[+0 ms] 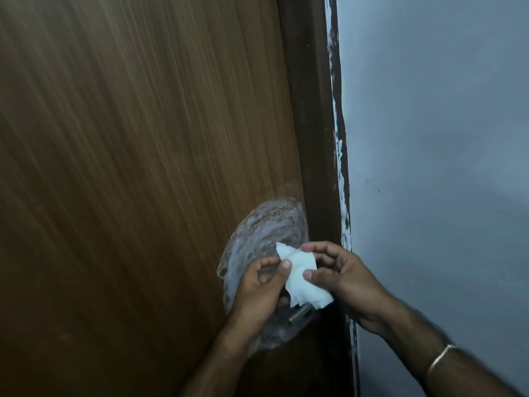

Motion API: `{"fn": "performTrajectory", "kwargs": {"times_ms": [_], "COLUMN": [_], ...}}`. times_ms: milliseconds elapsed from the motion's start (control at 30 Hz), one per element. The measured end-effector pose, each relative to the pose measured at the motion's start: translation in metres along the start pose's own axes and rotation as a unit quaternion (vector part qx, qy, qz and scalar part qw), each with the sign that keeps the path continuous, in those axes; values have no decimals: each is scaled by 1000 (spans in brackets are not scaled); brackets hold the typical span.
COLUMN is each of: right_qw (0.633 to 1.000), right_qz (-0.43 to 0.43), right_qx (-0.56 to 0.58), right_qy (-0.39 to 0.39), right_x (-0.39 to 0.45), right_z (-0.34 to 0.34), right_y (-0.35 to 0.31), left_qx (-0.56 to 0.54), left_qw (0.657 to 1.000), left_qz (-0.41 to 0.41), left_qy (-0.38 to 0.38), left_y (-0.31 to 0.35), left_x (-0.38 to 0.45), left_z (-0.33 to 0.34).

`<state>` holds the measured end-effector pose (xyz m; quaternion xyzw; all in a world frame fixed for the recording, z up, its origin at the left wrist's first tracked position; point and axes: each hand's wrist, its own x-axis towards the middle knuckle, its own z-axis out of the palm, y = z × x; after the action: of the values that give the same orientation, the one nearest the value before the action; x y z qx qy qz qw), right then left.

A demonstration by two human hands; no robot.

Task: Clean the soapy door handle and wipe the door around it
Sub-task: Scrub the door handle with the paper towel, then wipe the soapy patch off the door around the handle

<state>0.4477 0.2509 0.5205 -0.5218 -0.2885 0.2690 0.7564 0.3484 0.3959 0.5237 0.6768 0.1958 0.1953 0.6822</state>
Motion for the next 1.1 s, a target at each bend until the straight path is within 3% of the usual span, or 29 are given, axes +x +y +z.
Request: {"fn": "performTrajectory", "kwargs": {"times_ms": [100, 233, 500, 567, 633, 700, 767, 800, 900, 1033, 1100], "right_qw": [1000, 1000, 994, 971, 920, 892, 903, 927, 994, 997, 994], "right_qz": [2, -2, 0, -29, -73, -115, -127, -107, -4, 28, 47], "right_qx": [20, 10, -110, -237, -384, -432, -403, -350, -100, 17, 55], "right_qy": [-5, -13, -1, 18, 41, 60, 72, 78, 42, 63, 78], "right_x": [-1, -1, -2, -2, -2, -1, 3, 5, 8, 18, 26], "right_z": [-1, -1, -3, -3, -2, -1, -1, 0, 4, 7, 7], "right_y": [2, 3, 8, 10, 12, 15, 19, 21, 20, 18, 15], "left_qx": [-34, 32, 94, 151, 241, 292, 304, 300, 247, 150, 179], "left_qw": [999, 995, 994, 988, 970, 955, 951, 952, 967, 987, 981], "left_qz": [41, 94, 51, 29, 30, 43, 51, 55, 57, 47, 55], "left_qy": [0, -11, -7, -13, -15, -13, 3, 14, 24, 31, 39], "left_y": [0, 0, -5, -3, -1, 1, 4, 4, 4, 6, 9], "left_x": [-1, 0, 2, 2, 2, 1, 0, 1, 8, 20, 27], "left_z": [1, 1, -1, -1, -1, 0, 3, 3, 4, 7, 8]}}
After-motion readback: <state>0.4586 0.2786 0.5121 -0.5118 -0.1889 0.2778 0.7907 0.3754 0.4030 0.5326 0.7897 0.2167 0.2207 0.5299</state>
